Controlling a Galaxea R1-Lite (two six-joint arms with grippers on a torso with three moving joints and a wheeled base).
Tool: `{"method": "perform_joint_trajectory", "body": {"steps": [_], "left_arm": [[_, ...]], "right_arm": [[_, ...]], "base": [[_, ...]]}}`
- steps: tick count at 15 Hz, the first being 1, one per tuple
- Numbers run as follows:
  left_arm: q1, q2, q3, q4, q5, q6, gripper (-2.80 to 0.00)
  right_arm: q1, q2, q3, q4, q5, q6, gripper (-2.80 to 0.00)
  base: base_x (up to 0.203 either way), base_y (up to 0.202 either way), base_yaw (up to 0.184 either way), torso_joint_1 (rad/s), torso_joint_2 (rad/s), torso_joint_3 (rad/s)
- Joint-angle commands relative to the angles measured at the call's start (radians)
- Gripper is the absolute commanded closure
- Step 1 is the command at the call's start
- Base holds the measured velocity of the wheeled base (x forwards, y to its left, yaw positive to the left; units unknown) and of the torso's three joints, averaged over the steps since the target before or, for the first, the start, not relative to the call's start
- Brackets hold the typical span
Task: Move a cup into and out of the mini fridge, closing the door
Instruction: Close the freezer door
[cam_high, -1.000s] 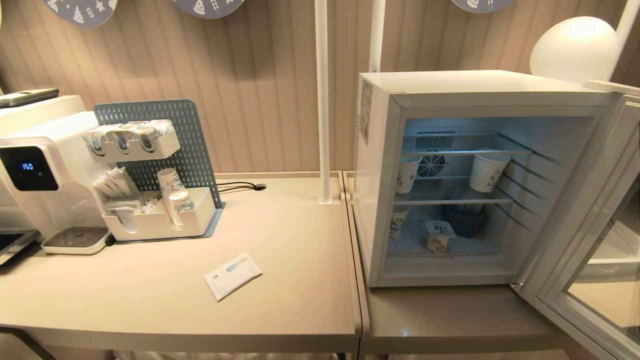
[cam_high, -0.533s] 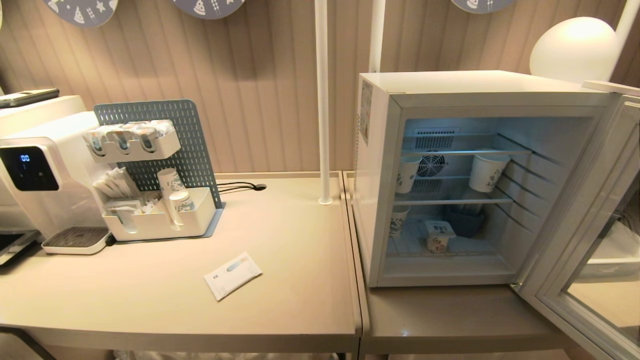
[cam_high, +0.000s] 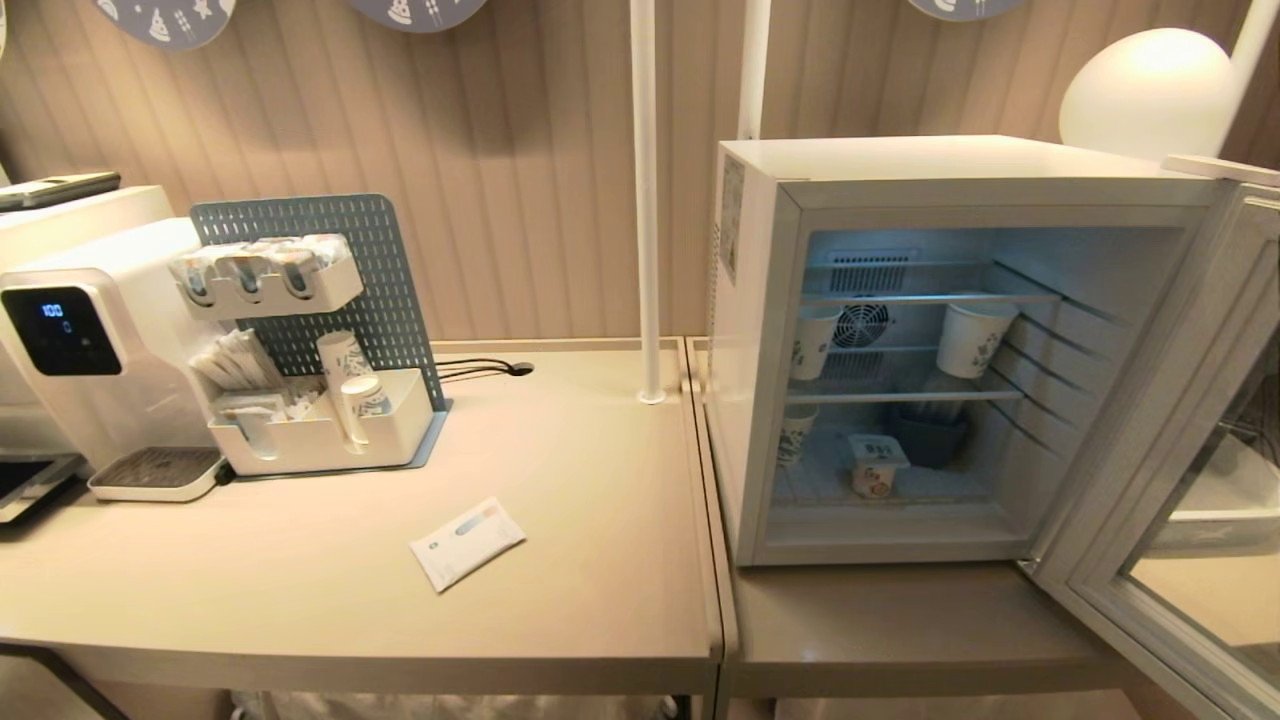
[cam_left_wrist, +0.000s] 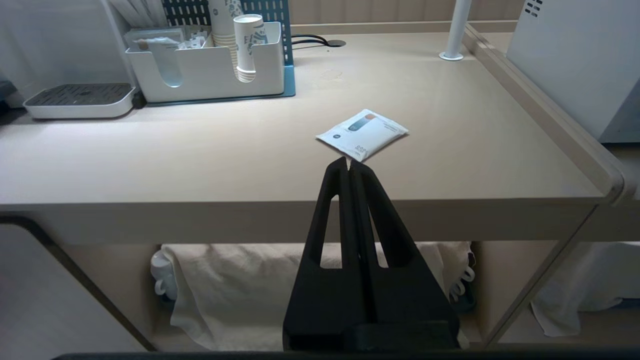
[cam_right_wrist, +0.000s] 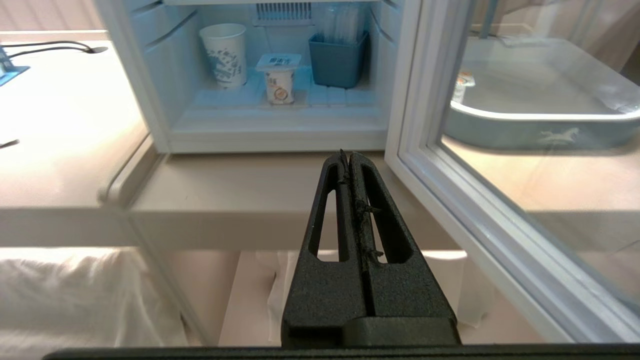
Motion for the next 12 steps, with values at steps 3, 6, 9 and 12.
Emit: {"method": "perform_joint_trajectory", "body": {"steps": [3,6,9,12], "left_arm": [[0.000,0.002,0.000,0.000,0.000,0.000,0.00],[0.000,0.002,0.000,0.000,0.000,0.000,0.00],[-0.001,0.002,0.000,-0.001,0.000,-0.002,0.00],[0.001,0.002,0.000,-0.001,0.000,-0.003,0.00]], "right_arm": [[0.000,0.002,0.000,-0.001,-0.001,0.001,0.00],[0.000,0.002,0.000,-0.001,-0.001,0.001,0.00],[-0.001,0.002,0.000,-0.001,-0.001,0.003,0.00],[0.000,0.002,0.000,-0.001,-0.001,0.003,0.00]], "base": [[-0.190,0.000,0.001,-0.001,0.00,0.004],[-0.190,0.000,0.000,-0.001,0.00,0.001],[-0.192,-0.004,-0.001,0.003,0.00,0.004],[-0.108,-0.039,0.003,0.002,0.00,0.000]]}}
